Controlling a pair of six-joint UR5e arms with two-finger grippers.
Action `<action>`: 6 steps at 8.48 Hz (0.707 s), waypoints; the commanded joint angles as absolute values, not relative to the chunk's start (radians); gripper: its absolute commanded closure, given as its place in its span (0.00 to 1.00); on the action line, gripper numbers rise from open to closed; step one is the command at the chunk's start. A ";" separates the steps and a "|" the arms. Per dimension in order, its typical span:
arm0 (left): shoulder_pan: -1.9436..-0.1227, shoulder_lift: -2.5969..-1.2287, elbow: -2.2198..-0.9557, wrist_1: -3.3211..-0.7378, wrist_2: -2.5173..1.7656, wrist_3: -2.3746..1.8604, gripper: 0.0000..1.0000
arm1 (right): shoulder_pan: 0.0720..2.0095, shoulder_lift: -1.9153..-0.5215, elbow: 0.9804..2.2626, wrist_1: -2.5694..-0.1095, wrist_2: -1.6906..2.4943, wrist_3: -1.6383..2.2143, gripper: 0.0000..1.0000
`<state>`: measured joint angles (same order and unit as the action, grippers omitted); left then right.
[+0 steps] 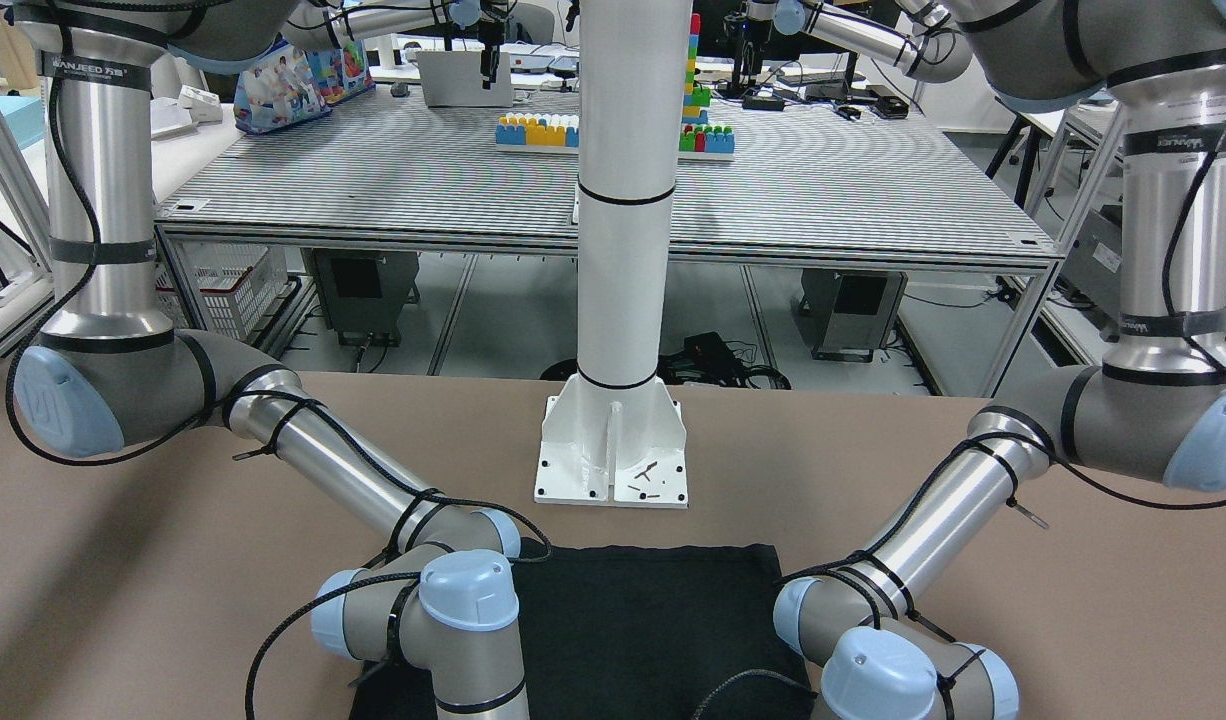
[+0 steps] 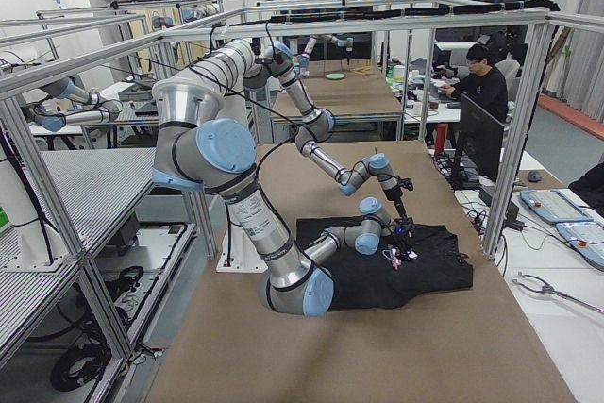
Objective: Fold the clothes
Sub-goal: 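Fold the right-held sleeve onto the chest while the left gripper releases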
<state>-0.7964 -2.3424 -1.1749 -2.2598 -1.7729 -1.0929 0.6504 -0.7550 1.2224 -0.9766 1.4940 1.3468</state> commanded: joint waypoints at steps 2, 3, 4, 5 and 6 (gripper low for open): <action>-0.822 -2.326 -1.241 -2.261 -1.839 -1.103 0.00 | 0.657 -0.778 1.284 -0.977 1.497 1.276 0.05; -0.822 -2.277 -1.300 -2.260 -1.839 -1.120 0.00 | 0.657 -0.799 1.354 -0.983 1.508 1.291 0.05; -0.819 -2.205 -1.381 -2.260 -1.841 -1.178 0.00 | 0.650 -0.842 1.433 -1.027 1.512 1.302 0.06; -0.815 -2.128 -1.475 -2.261 -1.842 -1.263 0.00 | 0.632 -0.909 1.547 -1.089 1.516 1.339 0.06; -0.796 -2.043 -1.562 -2.261 -1.841 -1.310 0.00 | 0.593 -0.999 1.675 -1.104 1.525 1.379 0.05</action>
